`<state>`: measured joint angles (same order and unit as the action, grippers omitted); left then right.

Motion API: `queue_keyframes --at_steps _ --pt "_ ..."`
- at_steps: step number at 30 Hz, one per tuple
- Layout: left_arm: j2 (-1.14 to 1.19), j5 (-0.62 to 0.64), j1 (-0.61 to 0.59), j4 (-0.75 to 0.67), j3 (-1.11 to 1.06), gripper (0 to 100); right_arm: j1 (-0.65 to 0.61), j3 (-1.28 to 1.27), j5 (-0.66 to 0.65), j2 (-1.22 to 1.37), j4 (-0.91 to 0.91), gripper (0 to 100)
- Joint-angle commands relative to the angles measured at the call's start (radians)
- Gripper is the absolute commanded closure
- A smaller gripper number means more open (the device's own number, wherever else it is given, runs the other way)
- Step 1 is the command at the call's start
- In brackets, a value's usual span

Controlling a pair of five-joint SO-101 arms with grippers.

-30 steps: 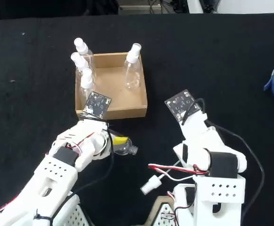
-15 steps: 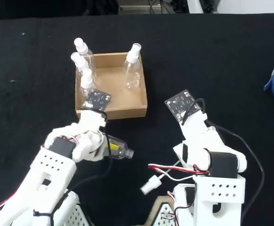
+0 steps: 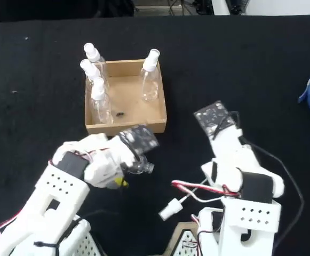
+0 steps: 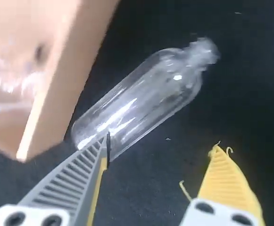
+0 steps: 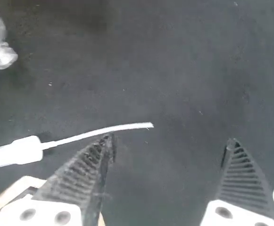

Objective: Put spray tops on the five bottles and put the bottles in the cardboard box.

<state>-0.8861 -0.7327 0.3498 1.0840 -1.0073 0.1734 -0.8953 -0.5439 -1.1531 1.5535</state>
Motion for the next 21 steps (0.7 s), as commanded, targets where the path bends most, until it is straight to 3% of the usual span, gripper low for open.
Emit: queue_keyframes --at_steps 1,8,21 --pt "0.003 -0.051 0.088 0.020 0.087 80 0.132 0.042 -0.049 -0.021 -0.018 67.7" --pt "0.005 -0.147 0.101 0.008 0.088 80 0.311 -0.024 -0.170 -0.019 -0.028 67.7" --pt "0.354 -0.169 0.099 -0.101 0.249 80 0.318 -0.074 -0.238 -0.024 -0.029 67.7"
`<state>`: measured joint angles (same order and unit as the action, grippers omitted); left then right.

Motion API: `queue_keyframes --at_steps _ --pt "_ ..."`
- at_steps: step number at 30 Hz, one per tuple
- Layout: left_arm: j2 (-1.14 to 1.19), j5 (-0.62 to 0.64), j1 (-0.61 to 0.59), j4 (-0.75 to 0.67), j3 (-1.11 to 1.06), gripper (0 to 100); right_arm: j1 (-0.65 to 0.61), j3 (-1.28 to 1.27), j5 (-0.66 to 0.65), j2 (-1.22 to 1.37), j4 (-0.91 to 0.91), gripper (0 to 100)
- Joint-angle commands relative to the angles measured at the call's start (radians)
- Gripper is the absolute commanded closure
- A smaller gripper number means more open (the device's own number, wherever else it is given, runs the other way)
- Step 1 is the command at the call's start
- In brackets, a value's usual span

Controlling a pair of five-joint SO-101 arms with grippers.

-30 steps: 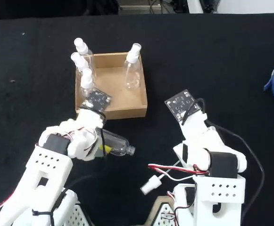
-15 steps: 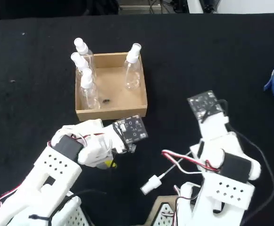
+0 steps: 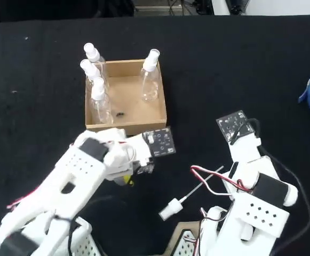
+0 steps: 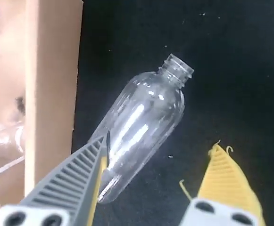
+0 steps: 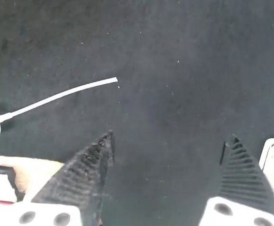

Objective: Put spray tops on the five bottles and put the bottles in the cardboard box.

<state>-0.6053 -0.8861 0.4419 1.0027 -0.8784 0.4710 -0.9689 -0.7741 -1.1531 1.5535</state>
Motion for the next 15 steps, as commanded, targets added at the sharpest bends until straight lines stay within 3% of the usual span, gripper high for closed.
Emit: queue_keyframes --at_steps 1,8,15 --pt "0.091 -0.037 0.007 -0.020 0.131 80 0.020 -0.001 -0.008 -0.024 -0.029 67.7" --pt "0.172 -0.126 -0.015 -0.021 0.142 80 0.028 -0.001 -0.008 -0.024 -0.026 67.7" --pt "0.222 -0.126 -0.019 -0.203 0.077 80 0.028 -0.001 -0.008 -0.024 -0.025 67.7"
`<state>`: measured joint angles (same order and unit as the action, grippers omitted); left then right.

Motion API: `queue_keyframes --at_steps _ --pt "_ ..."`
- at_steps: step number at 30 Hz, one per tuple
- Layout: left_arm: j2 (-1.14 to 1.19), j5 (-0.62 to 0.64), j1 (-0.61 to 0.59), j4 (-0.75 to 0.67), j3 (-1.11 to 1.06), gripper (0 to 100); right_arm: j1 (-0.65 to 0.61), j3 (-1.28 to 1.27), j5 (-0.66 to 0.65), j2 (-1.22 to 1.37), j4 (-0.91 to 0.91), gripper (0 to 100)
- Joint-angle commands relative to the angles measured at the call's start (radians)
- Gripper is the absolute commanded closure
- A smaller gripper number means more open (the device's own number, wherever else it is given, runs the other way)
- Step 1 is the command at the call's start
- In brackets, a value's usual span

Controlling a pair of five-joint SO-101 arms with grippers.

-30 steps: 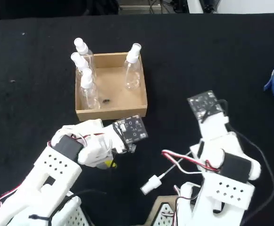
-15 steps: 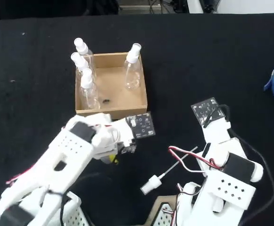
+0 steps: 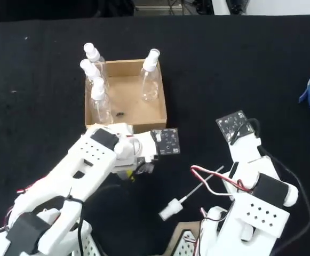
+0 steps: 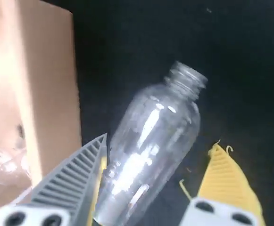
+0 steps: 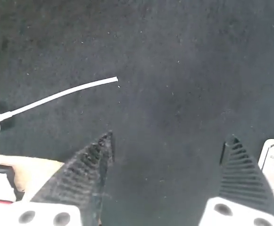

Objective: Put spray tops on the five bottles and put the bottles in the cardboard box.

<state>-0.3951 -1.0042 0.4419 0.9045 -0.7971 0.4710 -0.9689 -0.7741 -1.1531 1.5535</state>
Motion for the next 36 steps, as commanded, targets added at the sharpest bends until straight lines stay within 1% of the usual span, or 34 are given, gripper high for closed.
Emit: queue_keyframes --at_steps 1,4,12,13,17,24,25,27,31,33,36 --pt "0.023 -0.008 -0.018 -0.129 -0.016 80 0.028 -0.002 -0.008 -0.024 -0.025 67.7" --pt "0.060 -0.008 -0.018 -0.180 -0.047 80 0.028 -0.002 -0.008 -0.024 -0.025 67.7" --pt "0.075 -0.009 -0.010 -0.183 -0.084 81 0.028 -0.002 -0.008 -0.024 -0.023 67.7" --pt "0.071 -0.009 -0.010 -0.183 -0.084 82 0.028 -0.002 -0.008 -0.024 -0.023 67.7" --pt "0.043 -0.008 -0.010 -0.181 -0.085 94 0.028 -0.002 -0.008 -0.024 -0.021 67.7" --pt "-0.075 -0.003 -0.010 -0.178 -0.205 96 0.021 0.007 -0.003 -0.022 -0.029 67.7" --pt "-0.109 -0.002 -0.015 -0.157 -0.222 96 0.020 0.008 -0.003 -0.018 -0.029 67.7" --pt "-0.189 -0.002 -0.019 -0.054 -0.236 96 0.015 0.010 -0.005 -0.018 -0.029 67.7" --pt "-0.362 -0.008 -0.056 0.241 -0.222 96 -0.034 0.008 0.002 -0.016 -0.028 67.7" --pt "-0.431 -0.008 -0.104 0.307 -0.237 96 -0.058 0.008 0.002 -0.016 -0.028 67.7" --pt "-0.473 -0.009 -0.196 0.325 -0.265 96 -0.094 0.008 0.002 -0.016 -0.028 67.7"
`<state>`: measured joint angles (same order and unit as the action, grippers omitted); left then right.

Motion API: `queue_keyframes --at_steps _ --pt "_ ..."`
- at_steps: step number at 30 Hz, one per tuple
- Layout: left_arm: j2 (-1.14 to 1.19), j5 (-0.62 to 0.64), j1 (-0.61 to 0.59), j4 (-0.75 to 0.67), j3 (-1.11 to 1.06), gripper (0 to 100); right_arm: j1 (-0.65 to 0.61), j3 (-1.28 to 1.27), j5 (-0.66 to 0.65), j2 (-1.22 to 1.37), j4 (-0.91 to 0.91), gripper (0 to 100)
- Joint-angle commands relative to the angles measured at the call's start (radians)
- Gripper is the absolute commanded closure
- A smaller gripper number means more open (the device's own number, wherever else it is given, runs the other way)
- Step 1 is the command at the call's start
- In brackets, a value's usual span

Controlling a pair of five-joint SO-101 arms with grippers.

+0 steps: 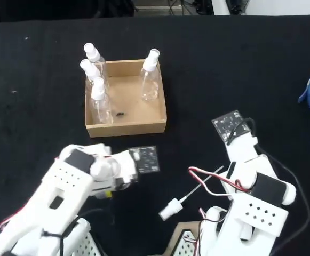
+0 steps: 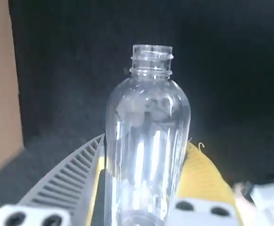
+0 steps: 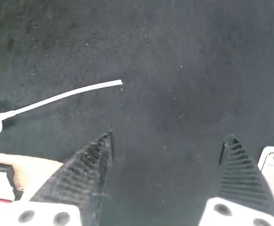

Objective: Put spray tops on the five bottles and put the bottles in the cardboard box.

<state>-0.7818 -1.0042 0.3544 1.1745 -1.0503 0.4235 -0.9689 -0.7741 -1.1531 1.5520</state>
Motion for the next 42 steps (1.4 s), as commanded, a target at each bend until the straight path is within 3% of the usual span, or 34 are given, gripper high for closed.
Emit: queue_keyframes --at_steps 1,6,13,19,25,29,34,39,42 --pt "-0.083 -0.009 -0.136 0.054 -0.015 96 -0.055 0.008 0.002 -0.016 -0.026 67.7" --pt "-0.031 -0.009 -0.200 0.055 -0.021 94 -0.080 0.008 0.003 -0.016 -0.026 67.7" --pt "0.041 -0.003 -0.165 0.048 -0.007 74 -0.072 0.005 -0.003 -0.016 -0.025 67.7" --pt "0.057 0.094 -0.068 0.025 0.051 78 -0.077 0.005 0.002 -0.016 -0.025 67.7" --pt "0.057 0.219 -0.050 -0.209 -0.076 78 -0.072 0.007 -0.003 -0.016 -0.023 67.7" --pt "0.057 0.230 -0.054 -0.295 -0.171 78 -0.072 0.007 -0.005 -0.016 -0.025 67.7" --pt "0.046 0.229 -0.061 -0.282 -0.194 78 -0.075 0.007 -0.005 -0.016 -0.026 67.7" --pt "0.044 0.227 -0.079 -0.172 -0.105 78 -0.071 0.007 -0.005 -0.016 -0.026 67.7" --pt "0.046 0.152 -0.134 -0.097 -0.056 78 -0.071 0.007 -0.005 -0.016 -0.025 67.7"
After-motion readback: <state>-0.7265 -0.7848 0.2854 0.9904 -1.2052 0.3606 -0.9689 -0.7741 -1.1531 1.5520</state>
